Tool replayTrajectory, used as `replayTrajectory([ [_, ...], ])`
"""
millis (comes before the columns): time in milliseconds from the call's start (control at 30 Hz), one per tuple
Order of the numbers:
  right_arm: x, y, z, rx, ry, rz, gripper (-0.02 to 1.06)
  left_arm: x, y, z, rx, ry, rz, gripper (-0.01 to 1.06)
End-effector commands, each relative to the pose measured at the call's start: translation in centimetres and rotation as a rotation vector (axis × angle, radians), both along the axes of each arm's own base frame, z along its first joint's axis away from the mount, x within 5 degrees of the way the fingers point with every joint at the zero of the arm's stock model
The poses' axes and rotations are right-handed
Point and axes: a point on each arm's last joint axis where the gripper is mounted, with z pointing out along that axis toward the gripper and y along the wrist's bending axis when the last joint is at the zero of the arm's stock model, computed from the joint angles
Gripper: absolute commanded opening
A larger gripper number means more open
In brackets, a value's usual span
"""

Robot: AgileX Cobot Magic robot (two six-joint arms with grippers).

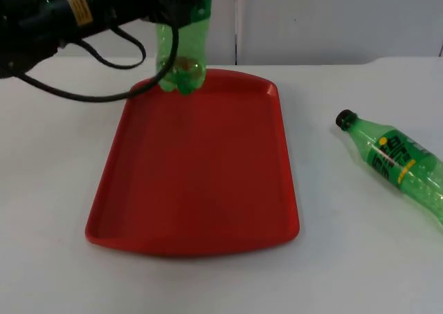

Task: Place the bottle upright on the tray.

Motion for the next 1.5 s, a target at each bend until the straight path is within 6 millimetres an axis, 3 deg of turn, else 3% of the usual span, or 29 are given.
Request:
replayTrajectory([
  [0,0.0,0.0,0.0,-0.005,-0.011,0.004,1.05,-0.2,-0.2,-0.2,0.009,-0.04,-0.024,0.0],
  [300,0.0,0.0,0.0,-0.005,-0.011,0.004,1.05,0.4,0.0,-2.3,0.001,-0.029,0.021,0.0],
  [733,0.0,0.0,0.0,-0.005,-0.011,0.004,1.05,1.0,0.4,-7.9,0.0,0.058,0.09,0.0],
  [1467,0.0,0.0,0.0,-0.005,-0.011,0.004,1.05,0.7,0.3,-9.9,0.043,0.071,0.068,0.0],
])
